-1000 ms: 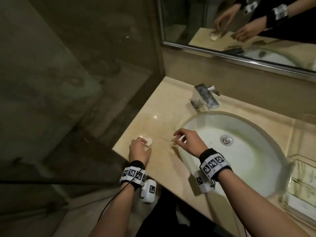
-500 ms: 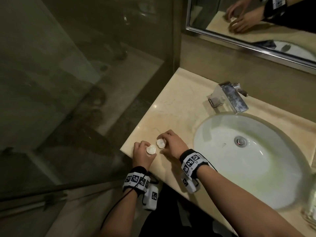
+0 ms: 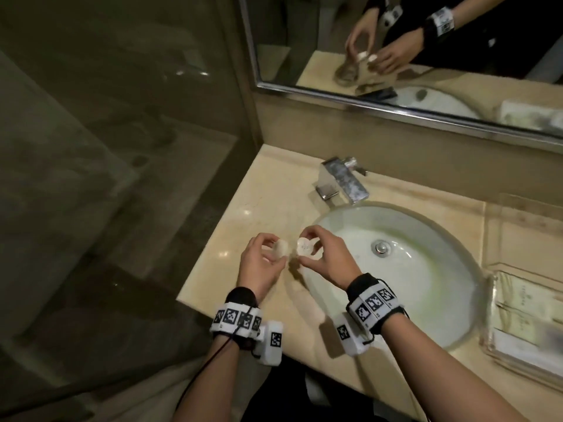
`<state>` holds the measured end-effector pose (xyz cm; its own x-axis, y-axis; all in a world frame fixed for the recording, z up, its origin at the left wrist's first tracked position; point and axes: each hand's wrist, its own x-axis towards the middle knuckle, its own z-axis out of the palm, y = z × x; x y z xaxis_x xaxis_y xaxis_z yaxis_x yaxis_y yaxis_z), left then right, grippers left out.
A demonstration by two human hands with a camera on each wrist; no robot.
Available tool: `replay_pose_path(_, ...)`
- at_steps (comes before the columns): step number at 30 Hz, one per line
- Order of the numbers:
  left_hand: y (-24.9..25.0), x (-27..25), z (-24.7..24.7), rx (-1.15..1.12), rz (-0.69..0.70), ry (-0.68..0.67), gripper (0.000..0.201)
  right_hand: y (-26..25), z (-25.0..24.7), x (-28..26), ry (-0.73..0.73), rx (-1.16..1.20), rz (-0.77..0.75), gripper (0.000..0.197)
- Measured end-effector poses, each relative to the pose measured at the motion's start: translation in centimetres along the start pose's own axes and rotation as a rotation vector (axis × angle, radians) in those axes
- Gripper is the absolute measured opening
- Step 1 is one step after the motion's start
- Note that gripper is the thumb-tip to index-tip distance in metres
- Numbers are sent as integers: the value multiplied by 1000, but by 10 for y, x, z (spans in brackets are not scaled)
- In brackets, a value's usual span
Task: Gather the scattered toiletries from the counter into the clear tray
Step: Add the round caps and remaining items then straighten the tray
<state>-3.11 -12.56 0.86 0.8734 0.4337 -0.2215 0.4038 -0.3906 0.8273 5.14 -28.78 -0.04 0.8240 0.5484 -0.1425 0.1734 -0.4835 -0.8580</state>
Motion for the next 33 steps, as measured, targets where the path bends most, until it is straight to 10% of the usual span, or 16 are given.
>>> replay_pose_path(10,122,-21,135,-141,283,-361,39,64,-159,-102,334,108,114,30)
replay_pose_path(17,166,-52,239,-221,198,-631,47,132,-232,-177,549,188,330,22)
replay_pose_path(33,209,-86,390,-52,209,-772,27,248,-311,-264,893,274,728,27)
